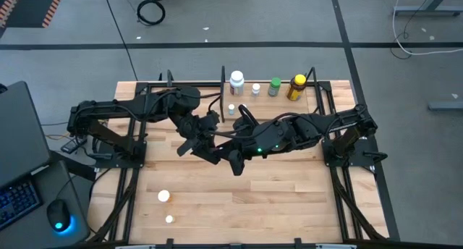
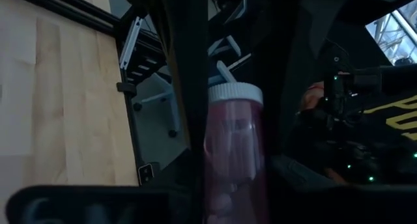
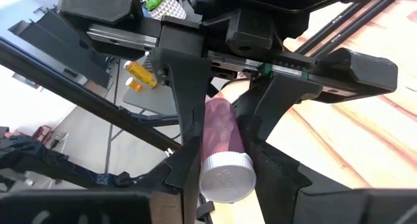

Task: Pick and place medicine bottles onto shelf by color
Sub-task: Put the pink pill bottle on the shelf

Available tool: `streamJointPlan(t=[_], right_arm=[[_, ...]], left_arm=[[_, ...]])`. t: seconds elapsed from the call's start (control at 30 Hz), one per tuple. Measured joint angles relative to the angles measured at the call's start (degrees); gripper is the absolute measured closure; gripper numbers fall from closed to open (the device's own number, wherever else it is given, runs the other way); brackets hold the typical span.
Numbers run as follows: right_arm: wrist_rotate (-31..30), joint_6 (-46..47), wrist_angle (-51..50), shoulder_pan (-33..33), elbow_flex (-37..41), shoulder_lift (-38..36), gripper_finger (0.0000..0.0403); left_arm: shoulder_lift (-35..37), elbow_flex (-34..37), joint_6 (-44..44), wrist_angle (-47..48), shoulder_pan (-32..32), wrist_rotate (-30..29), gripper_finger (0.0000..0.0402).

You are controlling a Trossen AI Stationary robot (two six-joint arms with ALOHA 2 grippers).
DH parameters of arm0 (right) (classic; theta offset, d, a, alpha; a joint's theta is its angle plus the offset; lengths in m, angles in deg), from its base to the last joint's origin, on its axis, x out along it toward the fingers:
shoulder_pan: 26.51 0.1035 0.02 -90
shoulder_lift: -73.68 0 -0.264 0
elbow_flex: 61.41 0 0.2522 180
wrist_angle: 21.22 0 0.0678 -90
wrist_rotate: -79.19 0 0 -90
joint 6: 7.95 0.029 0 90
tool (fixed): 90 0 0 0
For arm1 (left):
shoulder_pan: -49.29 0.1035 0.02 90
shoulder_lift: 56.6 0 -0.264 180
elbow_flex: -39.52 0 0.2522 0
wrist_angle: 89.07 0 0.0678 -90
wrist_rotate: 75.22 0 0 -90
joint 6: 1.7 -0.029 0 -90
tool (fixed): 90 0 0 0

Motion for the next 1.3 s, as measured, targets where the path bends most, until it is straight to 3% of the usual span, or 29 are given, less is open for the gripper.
streamJointPlan(t=[1.03,1.3], right_arm=[[6.22,-4.07,-6.41,-5.33,0.02,-2.47,0.0276],[6.5,-2.98,-11.1,-8.08,0.09,-3.04,0.0276]], left_arm=[[-0.09,0.02,-3.14,0.1,2.1,-0.19,0.0294],[-0.04,-0.06,-7.94,5.9,3.25,-7.42,0.0294]])
